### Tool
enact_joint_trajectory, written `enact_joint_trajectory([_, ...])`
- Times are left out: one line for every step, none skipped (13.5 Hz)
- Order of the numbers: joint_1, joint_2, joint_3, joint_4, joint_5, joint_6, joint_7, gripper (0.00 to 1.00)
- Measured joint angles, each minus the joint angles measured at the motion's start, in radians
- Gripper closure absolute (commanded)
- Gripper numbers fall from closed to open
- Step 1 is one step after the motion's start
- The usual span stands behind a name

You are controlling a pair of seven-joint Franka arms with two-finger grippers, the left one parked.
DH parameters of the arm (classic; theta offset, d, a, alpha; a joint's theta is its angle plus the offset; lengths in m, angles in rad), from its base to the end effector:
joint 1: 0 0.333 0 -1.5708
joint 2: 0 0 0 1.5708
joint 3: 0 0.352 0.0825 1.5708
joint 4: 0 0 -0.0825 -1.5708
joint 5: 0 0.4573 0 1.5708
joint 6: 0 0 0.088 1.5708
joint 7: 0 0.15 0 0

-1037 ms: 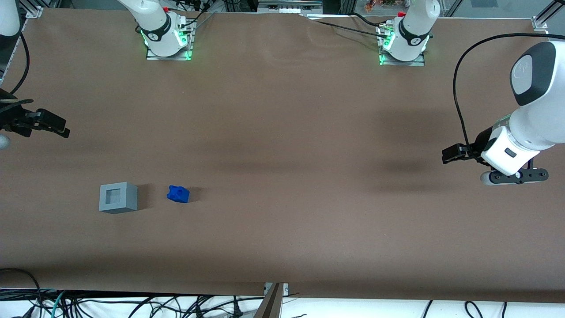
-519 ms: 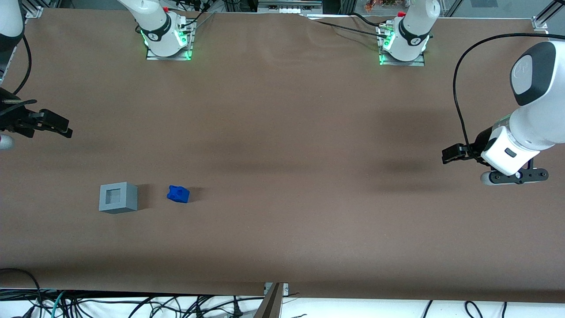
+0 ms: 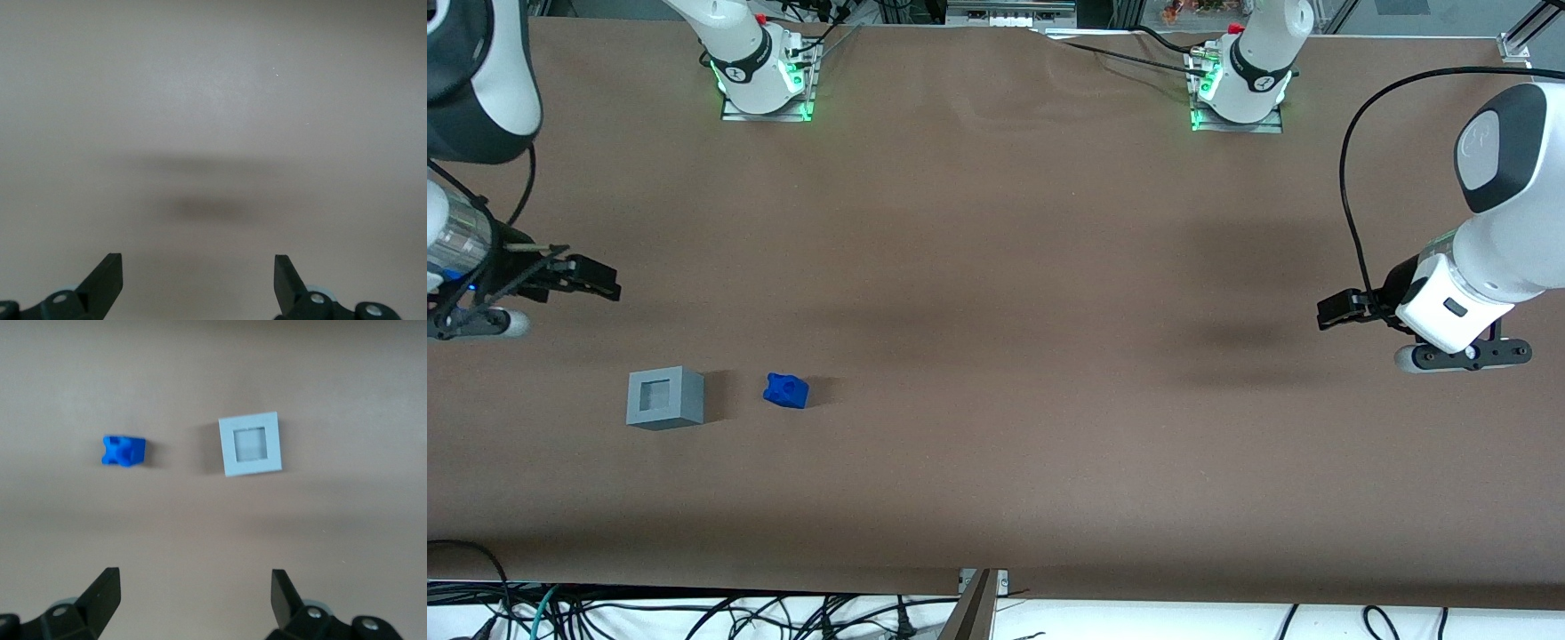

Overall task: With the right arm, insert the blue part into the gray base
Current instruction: 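Move the open right gripper over the blue part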

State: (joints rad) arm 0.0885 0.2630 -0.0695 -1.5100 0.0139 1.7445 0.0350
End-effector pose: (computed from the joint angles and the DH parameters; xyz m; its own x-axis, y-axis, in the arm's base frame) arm 0.7191 0.0200 0.4884 0.9995 -0.0165 -0.0277 -0.0164 -0.9999 0.0054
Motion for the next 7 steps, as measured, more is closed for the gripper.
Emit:
enact_joint_trajectory([0.027, 0.023, 0.001, 0.000, 0.000, 0.025, 0.070, 0.00])
enact_joint_trajectory([0.061, 0.049, 0.003, -0.001, 0.000, 0.050, 0.148, 0.00])
enact_joint_trajectory([0.094, 0.076, 0.004, -0.001, 0.000, 0.083, 0.204, 0.00])
enact_joint_trajectory([0.119, 0.104, 0.004, -0.002, 0.000, 0.124, 0.239, 0.00])
enact_joint_trajectory([0.132, 0.132, 0.004, -0.002, 0.000, 0.167, 0.256, 0.00])
enact_joint_trajectory([0.134, 0.161, 0.004, -0.002, 0.000, 0.212, 0.263, 0.00])
enact_joint_trajectory([0.134, 0.188, 0.002, -0.002, 0.000, 0.255, 0.263, 0.00])
